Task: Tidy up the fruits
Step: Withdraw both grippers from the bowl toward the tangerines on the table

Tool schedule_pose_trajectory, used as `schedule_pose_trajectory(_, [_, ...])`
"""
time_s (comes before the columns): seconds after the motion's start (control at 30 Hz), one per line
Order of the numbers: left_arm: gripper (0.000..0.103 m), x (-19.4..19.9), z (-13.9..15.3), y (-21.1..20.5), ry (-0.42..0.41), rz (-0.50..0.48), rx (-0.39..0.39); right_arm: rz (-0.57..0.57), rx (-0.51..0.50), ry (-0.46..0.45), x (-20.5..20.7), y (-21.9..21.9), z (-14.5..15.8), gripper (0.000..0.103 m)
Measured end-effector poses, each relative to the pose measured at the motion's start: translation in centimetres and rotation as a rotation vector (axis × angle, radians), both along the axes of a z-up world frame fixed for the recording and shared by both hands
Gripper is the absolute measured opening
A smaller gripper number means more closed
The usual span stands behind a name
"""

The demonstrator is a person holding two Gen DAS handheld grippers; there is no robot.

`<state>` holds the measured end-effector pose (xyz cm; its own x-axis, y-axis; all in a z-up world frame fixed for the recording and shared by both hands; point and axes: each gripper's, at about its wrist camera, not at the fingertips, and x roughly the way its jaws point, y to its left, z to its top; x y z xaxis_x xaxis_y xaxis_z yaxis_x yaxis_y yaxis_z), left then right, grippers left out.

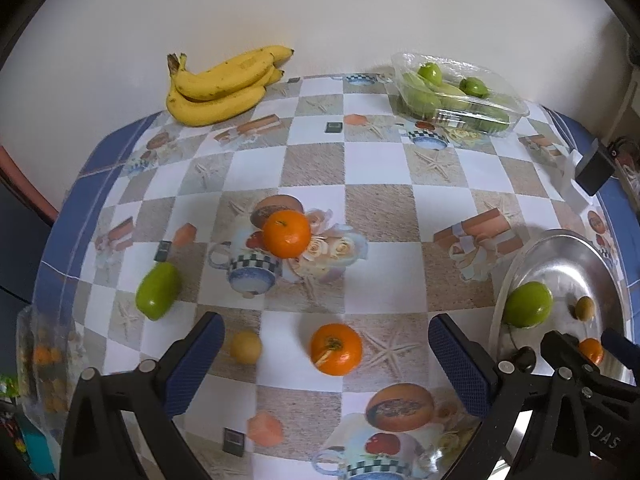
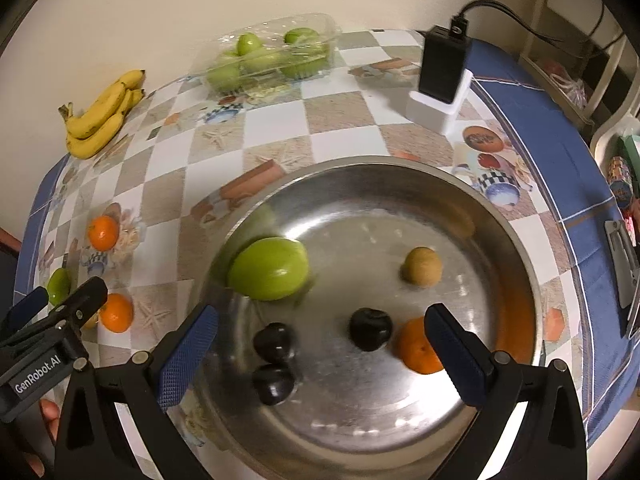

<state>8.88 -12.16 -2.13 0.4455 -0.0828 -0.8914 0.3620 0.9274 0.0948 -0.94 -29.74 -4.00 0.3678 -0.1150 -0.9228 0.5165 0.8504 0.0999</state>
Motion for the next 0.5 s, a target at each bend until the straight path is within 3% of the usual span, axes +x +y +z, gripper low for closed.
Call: schedule_pose_trajectory(0.5, [0.103,1.9,1.3,5.6,-0.017,0.046,-0.006,0.11,0.04,-0.042,2.7,5.8,1.2,0.103])
